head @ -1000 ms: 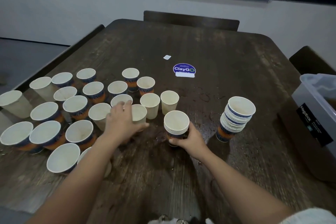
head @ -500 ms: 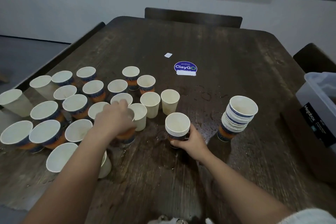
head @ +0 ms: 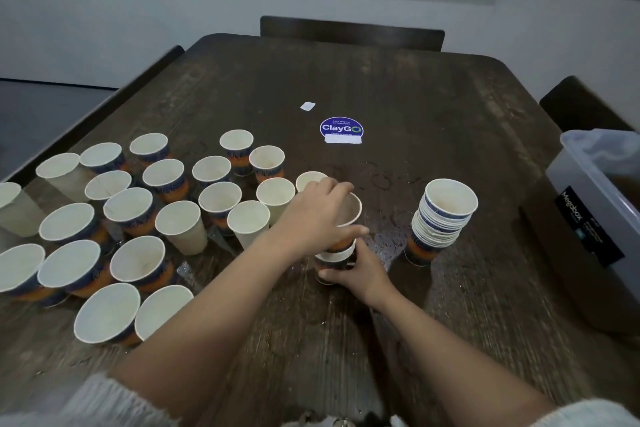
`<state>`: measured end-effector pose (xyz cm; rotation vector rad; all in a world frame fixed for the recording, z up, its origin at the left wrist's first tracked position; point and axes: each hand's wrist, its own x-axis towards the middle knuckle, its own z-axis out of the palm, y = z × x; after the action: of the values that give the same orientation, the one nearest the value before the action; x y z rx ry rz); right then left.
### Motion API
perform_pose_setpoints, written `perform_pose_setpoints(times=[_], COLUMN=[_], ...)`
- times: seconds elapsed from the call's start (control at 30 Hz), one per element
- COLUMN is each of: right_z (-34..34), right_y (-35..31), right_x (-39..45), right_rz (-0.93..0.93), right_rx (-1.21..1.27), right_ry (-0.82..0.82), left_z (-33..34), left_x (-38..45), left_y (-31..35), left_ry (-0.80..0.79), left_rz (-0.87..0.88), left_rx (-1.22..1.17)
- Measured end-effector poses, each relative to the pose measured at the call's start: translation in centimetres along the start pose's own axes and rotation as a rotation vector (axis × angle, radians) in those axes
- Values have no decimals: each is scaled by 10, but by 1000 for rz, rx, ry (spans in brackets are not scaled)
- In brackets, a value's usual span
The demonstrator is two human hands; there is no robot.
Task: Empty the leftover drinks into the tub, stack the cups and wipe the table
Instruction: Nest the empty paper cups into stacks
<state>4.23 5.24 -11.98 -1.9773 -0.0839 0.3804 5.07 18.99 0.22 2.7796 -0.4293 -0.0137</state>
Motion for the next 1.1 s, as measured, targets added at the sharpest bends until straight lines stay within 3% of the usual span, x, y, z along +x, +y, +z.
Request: perform_pose_setpoints(times=[0.3, 0.47, 0.53, 0.63, 0.83, 0.97, 1.1], right_z=[-8, -19, -22, -29, -35, -36, -29], right_y=[1, 9, 12, 15, 23, 27, 40], right_x=[-1, -5, -4, -5, -6, -8, -11], right_rz=[-56, -79, -36, 27, 51, 103, 212], right_rx=[19, -67, -31, 77, 40, 44, -31], right_ry=[166, 180, 227, 315, 413, 400, 506], left_z=[59, 66, 66, 69, 53, 46, 52], left_x=[-7, -2, 0, 2, 22, 37, 40], left_y=[-14, -19, -23, -31, -54, -67, -72], left_ry=[-178, -191, -187, -168, 24, 19, 45], left_rz=[65, 89, 61, 12, -103, -147, -111], left_rx=[106, -159, -304, -336, -121, 216, 250])
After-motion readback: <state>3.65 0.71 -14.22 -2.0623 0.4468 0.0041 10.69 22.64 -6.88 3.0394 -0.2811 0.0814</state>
